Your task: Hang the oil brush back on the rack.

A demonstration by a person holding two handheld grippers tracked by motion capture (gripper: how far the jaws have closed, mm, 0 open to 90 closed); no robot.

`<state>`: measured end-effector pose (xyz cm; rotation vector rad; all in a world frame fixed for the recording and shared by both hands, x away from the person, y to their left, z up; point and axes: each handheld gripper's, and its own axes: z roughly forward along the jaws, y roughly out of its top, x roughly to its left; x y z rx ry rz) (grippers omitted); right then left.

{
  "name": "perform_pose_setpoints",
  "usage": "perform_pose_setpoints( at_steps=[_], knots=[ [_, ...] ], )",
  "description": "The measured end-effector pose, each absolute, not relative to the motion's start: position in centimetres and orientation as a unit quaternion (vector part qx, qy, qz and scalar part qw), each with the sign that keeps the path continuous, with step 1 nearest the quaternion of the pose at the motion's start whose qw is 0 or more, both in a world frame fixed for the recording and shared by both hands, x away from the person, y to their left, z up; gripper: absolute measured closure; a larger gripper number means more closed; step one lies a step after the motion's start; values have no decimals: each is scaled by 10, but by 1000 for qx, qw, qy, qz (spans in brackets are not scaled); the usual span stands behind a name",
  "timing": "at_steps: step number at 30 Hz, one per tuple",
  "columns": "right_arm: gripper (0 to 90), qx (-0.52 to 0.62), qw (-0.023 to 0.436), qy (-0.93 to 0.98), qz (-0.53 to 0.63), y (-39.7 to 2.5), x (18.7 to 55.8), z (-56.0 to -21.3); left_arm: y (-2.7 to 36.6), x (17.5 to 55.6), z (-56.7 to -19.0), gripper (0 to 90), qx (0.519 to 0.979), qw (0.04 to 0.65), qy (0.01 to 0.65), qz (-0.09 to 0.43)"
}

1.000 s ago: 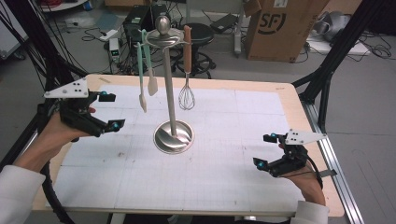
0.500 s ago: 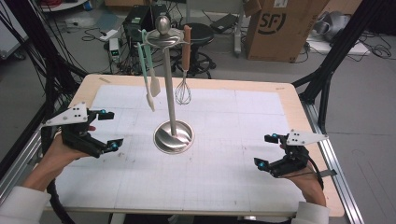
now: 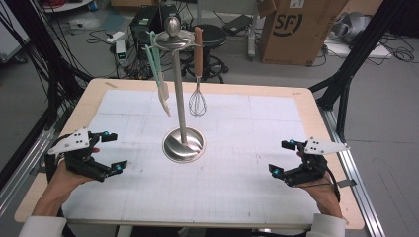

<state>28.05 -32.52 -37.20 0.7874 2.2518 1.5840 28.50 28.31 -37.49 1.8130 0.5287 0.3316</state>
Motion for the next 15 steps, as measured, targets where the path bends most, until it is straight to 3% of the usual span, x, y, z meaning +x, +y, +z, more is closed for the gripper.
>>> perform_pose_setpoints(
  at_steps=[15],
  knots=[
    [2,276,146,774,550,-321,278,-374,282,280,-386,17,787,564,210,136]
  ],
)
